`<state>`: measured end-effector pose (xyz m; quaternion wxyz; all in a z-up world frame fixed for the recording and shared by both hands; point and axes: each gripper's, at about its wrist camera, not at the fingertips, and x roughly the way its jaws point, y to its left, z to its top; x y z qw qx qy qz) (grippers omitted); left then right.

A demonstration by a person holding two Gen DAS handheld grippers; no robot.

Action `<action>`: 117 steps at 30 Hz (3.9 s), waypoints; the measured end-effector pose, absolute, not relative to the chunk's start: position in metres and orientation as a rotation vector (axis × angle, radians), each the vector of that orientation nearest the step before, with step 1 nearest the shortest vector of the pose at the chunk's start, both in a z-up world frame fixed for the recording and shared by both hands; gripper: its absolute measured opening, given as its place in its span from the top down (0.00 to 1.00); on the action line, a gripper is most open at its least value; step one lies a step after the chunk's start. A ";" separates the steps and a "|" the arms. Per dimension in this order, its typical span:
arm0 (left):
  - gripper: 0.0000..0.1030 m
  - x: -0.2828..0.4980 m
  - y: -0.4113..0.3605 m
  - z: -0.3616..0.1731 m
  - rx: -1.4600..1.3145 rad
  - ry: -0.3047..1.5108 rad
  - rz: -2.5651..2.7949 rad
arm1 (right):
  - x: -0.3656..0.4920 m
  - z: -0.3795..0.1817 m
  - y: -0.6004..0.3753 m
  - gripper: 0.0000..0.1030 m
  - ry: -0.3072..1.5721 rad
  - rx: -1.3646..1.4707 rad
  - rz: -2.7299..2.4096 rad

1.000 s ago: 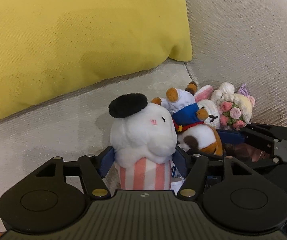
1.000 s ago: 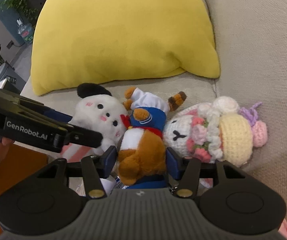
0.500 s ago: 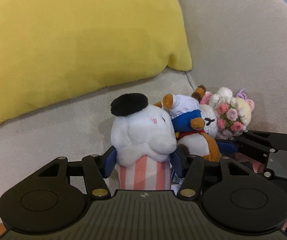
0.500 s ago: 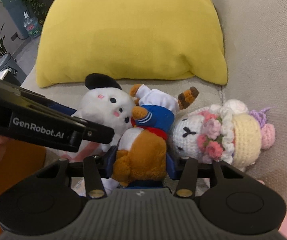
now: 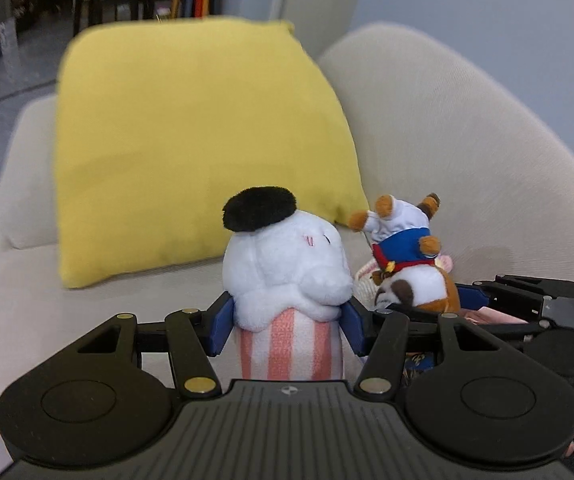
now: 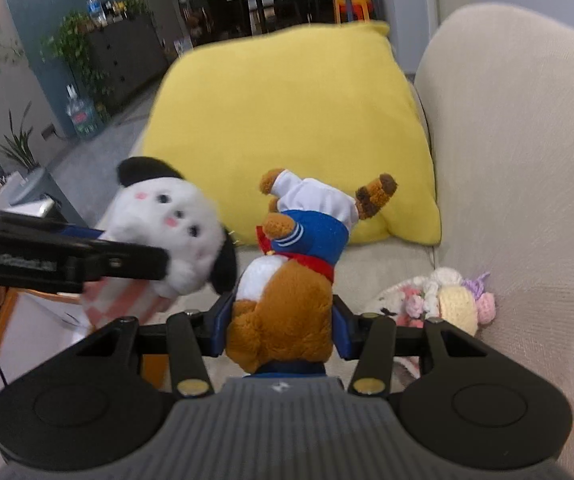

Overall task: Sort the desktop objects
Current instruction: 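Carry both plushes over the orange box and lower them inside, then open both tools to release the plushes into the box and withdraw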

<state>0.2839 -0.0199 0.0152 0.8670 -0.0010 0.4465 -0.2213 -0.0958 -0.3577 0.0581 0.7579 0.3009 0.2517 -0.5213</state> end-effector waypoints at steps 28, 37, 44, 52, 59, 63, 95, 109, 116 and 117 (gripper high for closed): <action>0.37 0.156 0.143 0.007 0.040 0.902 -0.316 | 0.075 0.063 -0.287 0.50 0.582 0.652 -0.849; 0.37 0.160 0.159 -0.025 0.096 0.939 -0.302 | 0.109 0.036 -0.284 0.50 0.668 0.660 -0.817; 0.37 0.165 0.147 -0.046 0.223 0.923 -0.272 | 0.123 0.011 -0.304 0.50 0.726 0.696 -0.829; 0.37 0.177 0.124 -0.067 0.381 0.895 -0.245 | 0.134 0.002 -0.315 0.50 0.811 0.639 -0.790; 0.36 0.187 0.114 -0.080 0.460 0.889 -0.232 | 0.142 0.001 -0.328 0.49 0.801 0.685 -0.793; 0.35 0.191 0.114 -0.086 0.477 0.893 -0.234 | 0.150 -0.001 -0.333 0.49 0.823 0.675 -0.773; 0.45 0.156 0.145 -0.065 0.443 0.783 -0.375 | 0.169 -0.034 -0.347 0.47 0.867 0.804 -0.844; 0.40 0.157 0.174 -0.042 0.370 0.787 -0.369 | 0.160 -0.025 -0.347 0.34 0.877 0.732 -0.775; 0.38 0.156 0.189 -0.046 0.284 0.836 -0.414 | 0.161 -0.020 -0.331 0.27 0.969 0.615 -0.688; 0.38 0.154 0.187 -0.047 0.301 0.840 -0.418 | 0.162 -0.020 -0.327 0.27 0.987 0.599 -0.679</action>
